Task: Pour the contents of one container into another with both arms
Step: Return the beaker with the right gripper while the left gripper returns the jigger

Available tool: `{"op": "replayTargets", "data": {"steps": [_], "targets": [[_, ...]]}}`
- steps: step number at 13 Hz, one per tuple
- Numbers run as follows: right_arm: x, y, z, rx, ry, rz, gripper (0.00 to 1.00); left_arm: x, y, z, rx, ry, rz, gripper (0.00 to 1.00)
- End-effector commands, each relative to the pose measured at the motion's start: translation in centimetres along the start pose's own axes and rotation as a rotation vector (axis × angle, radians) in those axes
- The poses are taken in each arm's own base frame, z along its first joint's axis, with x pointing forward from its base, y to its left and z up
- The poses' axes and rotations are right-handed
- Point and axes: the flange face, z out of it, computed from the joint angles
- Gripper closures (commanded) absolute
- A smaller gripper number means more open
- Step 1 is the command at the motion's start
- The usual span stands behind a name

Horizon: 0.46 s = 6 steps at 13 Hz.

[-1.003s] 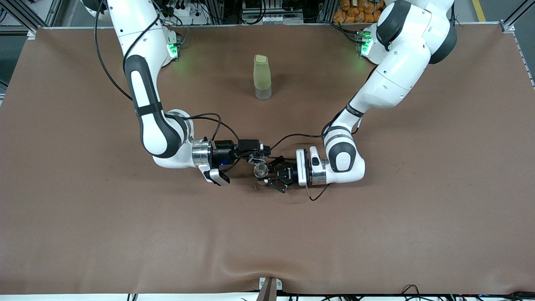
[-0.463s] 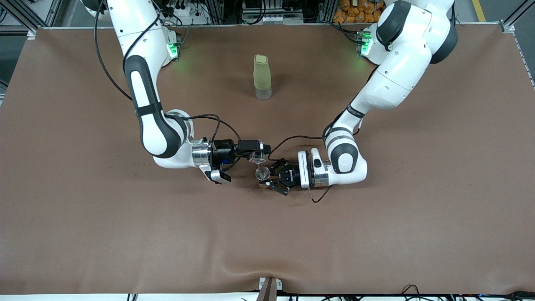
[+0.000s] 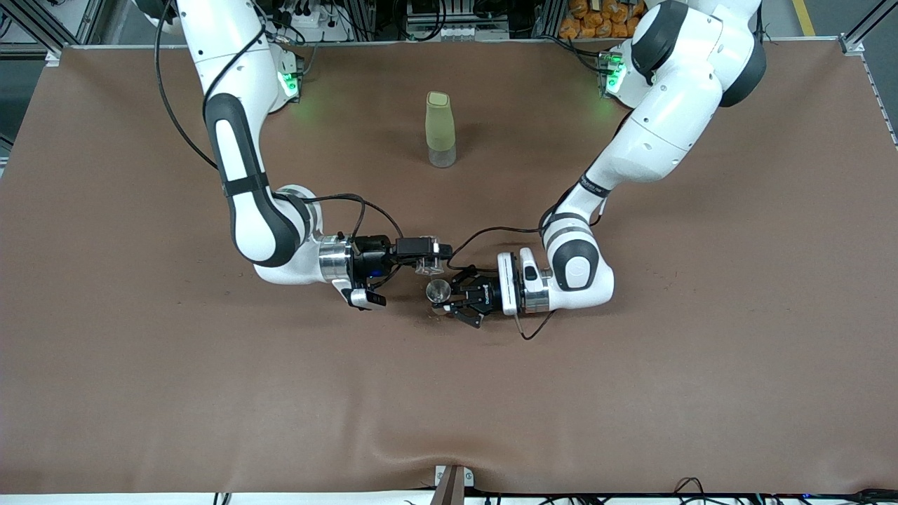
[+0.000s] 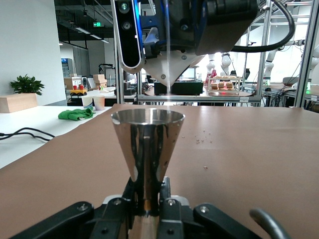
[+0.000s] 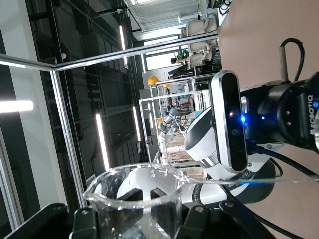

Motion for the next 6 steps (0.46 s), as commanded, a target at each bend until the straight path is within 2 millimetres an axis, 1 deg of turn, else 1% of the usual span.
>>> {"op": "replayTargets", "data": {"steps": [1,3,6], "targets": [[0.4,-0.3,-0.1,-0.009,-0.03,-0.182,1.0,-0.5,-0.1,0.9,0.021,0.011,-0.011,1.0],[0.6,-0.1,-0.7,-0.032,-0.039,-0.383,1.0,-0.5,0.1,1.1,0.018,0.011,-0.01,1.0],[1.0,-0.2,-2.1,-0.048,-0.059,-0.65,1.0,-0.5,-0.3,0.6,0.025,0.009,-0.009,1.0]]}}
